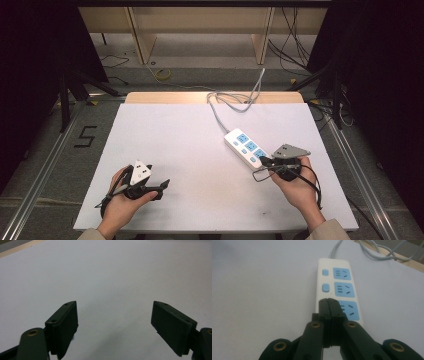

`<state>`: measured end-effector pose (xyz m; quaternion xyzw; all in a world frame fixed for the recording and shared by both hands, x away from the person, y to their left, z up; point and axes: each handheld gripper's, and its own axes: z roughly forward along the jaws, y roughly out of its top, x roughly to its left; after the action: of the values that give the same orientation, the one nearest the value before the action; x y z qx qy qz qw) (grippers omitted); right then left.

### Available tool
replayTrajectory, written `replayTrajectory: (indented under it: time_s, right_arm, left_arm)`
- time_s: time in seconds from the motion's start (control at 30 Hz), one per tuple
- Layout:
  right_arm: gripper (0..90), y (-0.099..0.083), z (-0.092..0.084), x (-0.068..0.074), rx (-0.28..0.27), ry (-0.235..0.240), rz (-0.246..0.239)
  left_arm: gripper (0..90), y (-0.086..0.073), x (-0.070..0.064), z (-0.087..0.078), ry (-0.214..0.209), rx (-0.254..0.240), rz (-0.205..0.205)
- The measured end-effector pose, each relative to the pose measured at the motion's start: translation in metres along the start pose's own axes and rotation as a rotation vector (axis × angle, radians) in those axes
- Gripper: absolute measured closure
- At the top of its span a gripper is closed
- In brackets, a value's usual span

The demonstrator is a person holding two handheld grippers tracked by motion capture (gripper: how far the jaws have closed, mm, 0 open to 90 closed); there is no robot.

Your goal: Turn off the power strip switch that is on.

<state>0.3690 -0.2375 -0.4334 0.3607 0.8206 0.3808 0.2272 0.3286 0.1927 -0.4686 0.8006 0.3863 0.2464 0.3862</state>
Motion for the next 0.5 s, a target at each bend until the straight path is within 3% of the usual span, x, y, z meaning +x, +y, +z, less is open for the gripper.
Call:
replayTrajectory:
  time_s: [0.5]
  right_arm:
    - [90.0,0.0073,0.0053,-0.0044,0.016,-0.011,0.005]
  left_arm:
    - [21.4,0.0000,0.0000,0.0001,0.000,0.000,-0.001]
